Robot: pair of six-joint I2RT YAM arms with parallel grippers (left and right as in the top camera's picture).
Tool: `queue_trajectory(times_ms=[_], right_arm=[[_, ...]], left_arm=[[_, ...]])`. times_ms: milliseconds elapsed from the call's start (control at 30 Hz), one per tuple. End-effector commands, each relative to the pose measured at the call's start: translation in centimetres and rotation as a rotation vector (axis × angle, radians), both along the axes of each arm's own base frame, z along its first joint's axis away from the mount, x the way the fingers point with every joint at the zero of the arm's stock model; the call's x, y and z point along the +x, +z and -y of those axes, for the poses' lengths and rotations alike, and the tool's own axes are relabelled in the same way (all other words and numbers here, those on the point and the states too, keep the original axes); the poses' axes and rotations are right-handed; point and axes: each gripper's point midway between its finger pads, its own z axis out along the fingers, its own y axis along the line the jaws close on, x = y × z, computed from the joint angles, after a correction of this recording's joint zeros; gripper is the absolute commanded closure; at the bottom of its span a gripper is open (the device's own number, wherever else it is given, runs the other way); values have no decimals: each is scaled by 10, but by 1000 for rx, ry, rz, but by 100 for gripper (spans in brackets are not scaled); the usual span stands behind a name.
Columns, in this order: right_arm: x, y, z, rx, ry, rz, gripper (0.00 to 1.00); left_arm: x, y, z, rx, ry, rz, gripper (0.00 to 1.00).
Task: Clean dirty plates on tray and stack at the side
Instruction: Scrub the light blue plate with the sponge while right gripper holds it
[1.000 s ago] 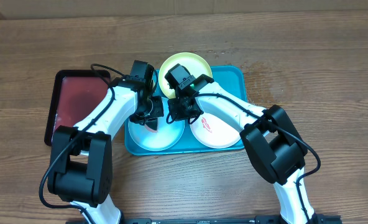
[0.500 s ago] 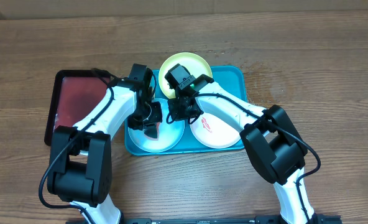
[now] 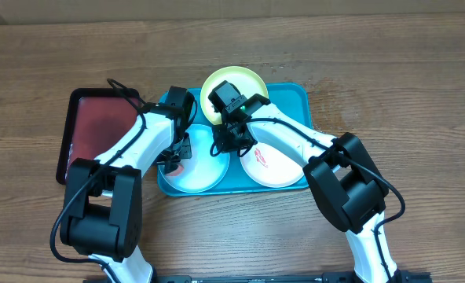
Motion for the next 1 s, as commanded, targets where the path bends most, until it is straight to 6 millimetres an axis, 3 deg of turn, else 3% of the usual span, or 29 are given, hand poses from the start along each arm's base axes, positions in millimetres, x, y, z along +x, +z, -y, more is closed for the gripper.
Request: queue_trajectory(times_ms=[0, 167, 300, 433, 533, 733, 967], right_arm=[[-2, -12, 2, -25, -3, -16, 74], [-3, -12, 2, -24, -2, -20, 74], [-4, -14, 2, -28, -2, -25, 74], [-8, -21, 6, -40, -3, -40, 74], [-10, -25, 7, -44, -3, -45, 74], [-10, -26, 8, -43, -10, -45, 92], [-9, -26, 8, -42, -25, -45, 95]], left_arm=[[16, 6, -11, 48, 33, 49, 96], [30, 11, 18, -115, 26, 76, 95], [39, 11, 61, -355, 0, 90, 96], [41, 15, 85, -486, -27, 89, 96], [39, 16, 88, -501, -29, 81, 96], [30, 14, 86, -492, -23, 46, 96], [-10, -8, 72, -419, -28, -81, 96]])
